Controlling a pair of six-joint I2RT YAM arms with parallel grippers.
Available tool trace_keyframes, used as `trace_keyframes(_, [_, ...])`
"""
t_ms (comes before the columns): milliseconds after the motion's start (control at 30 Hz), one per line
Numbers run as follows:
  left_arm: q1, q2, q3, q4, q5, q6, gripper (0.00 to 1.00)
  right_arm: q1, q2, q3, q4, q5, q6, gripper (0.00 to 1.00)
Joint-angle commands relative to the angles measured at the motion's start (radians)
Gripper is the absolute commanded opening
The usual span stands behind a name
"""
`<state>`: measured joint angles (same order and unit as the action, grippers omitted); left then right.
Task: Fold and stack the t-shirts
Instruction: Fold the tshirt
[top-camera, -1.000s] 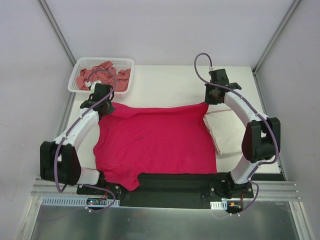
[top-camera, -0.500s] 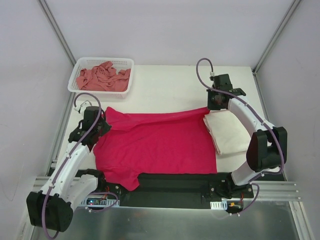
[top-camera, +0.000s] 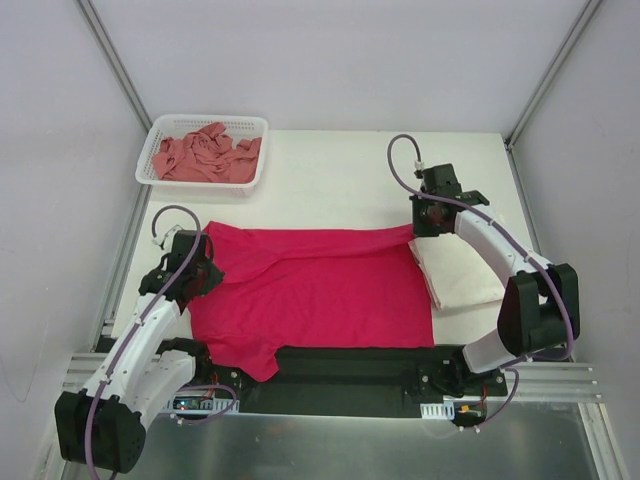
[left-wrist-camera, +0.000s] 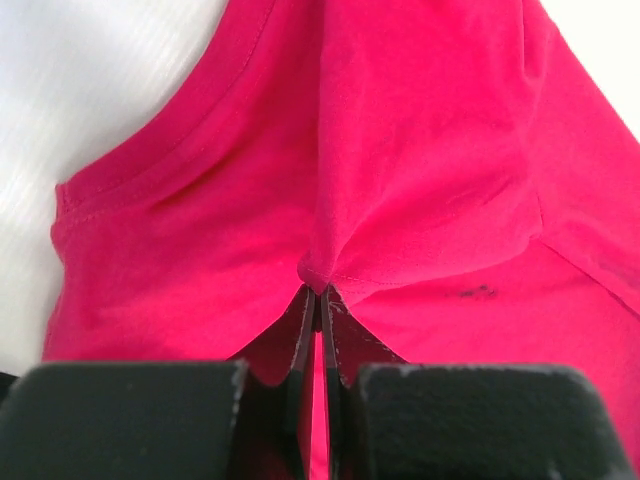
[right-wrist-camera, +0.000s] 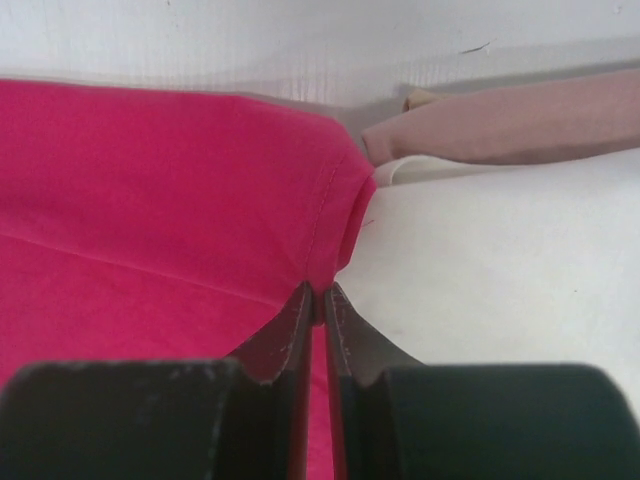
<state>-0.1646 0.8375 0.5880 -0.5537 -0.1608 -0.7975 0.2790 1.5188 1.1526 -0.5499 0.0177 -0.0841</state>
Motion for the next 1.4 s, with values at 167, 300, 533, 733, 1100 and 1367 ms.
trace_keyframes(167, [-0.007, -0.052, -0.013, -0.123, -0.003, -0.012, 0.21, 0.034, -0.055, -0.019, -0.015, 0.045, -0.009, 0.11])
trace_keyframes(300, [-0.007, -0.044, 0.022, -0.152, 0.023, 0.014, 0.53, 0.04, -0.052, -0.016, -0.021, 0.056, -0.011, 0.11])
trace_keyframes(533, [-0.007, -0.023, 0.15, -0.129, 0.032, 0.014, 0.69, 0.043, -0.045, -0.019, -0.021, 0.065, -0.011, 0.11])
trace_keyframes(733, [-0.007, 0.216, 0.193, 0.076, 0.129, 0.026, 0.36, 0.049, -0.039, -0.014, -0.021, 0.059, -0.014, 0.11])
trace_keyframes(1100, [0.034, 0.701, 0.335, 0.121, -0.017, 0.04, 0.0, 0.091, -0.011, 0.005, -0.021, 0.06, -0.022, 0.11])
trace_keyframes(1367, [0.187, 0.821, 0.352, 0.071, -0.037, 0.093, 0.0, 0.123, 0.0, 0.03, -0.027, 0.067, -0.019, 0.11])
